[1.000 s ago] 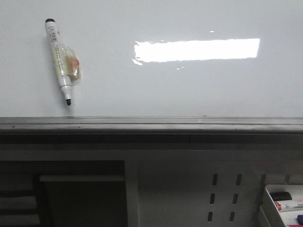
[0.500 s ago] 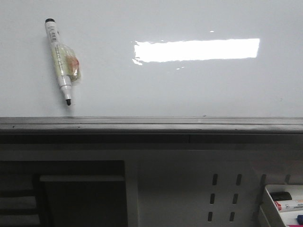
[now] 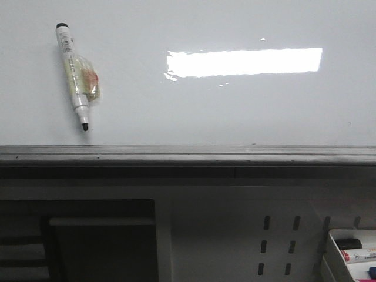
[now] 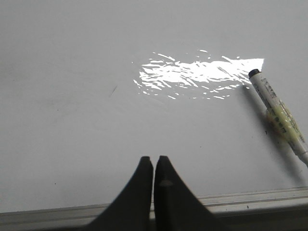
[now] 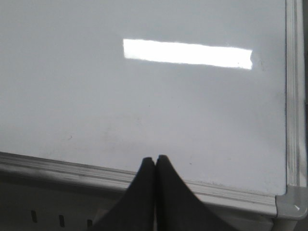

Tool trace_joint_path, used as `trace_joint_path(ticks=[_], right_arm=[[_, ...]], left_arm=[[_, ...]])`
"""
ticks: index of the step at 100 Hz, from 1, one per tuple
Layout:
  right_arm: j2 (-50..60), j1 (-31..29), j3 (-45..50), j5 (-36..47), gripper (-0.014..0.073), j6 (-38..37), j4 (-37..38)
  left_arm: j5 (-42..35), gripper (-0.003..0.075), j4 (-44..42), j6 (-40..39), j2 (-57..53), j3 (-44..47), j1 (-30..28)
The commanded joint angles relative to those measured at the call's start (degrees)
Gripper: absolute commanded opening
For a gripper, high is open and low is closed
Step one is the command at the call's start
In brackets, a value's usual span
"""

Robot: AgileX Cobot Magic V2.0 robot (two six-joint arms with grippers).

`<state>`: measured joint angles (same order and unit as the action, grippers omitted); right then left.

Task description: Write number 4 on whiteboard

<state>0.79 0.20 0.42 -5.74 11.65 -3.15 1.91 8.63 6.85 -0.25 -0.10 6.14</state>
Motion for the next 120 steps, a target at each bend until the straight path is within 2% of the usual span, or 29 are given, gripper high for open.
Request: trace_joint_path(ticks=[1,13,29,53,67,88,120], right_arm=[[0.9,-0.2,1.0,6.7,-0.0067,-0.2,-0.8],[0.9,-0.2,-1.7,7.7,-0.0067,-0.2,-5.5],[0.6,-0.2,-9.0,3.7,-0.0067,-0.2,-6.7],[-7.9,-0.2,-22.8,-15.5,-0.0067,-0.2,-6.7],[-16.0,-0.2,-28.2,-22.2,-0.0067,-0.2,-6.7],[-22.8,-0.2,-29.1,-22.4,-0.0067,-0.2,-6.8],[-23.7,-0.2,-29.1,-21.4,-0.0067,-0.2,-7.0]], left_arm=[[-6.4,-0.0020,1.7,-0.4,-1.6,1.4,-0.1],[-8.6,-0.0020,3.2,-0.4,-1.6,-1.1,-0.1],[-5.5,-0.0020,3.2,-0.4,-1.4,-9.4,-0.1],[11.5,-0.0020,2.7,0.1,6.6,-23.8,-0.1],[18.7,-0.0020,2.2,0.1,14.3,-29.8,-0.1],[20.1,-0.0020,2.2,0.1,21.2,-30.8,-0.1],[20.1,-0.0020,2.2,0.1,23.5,-30.8,-0.1]])
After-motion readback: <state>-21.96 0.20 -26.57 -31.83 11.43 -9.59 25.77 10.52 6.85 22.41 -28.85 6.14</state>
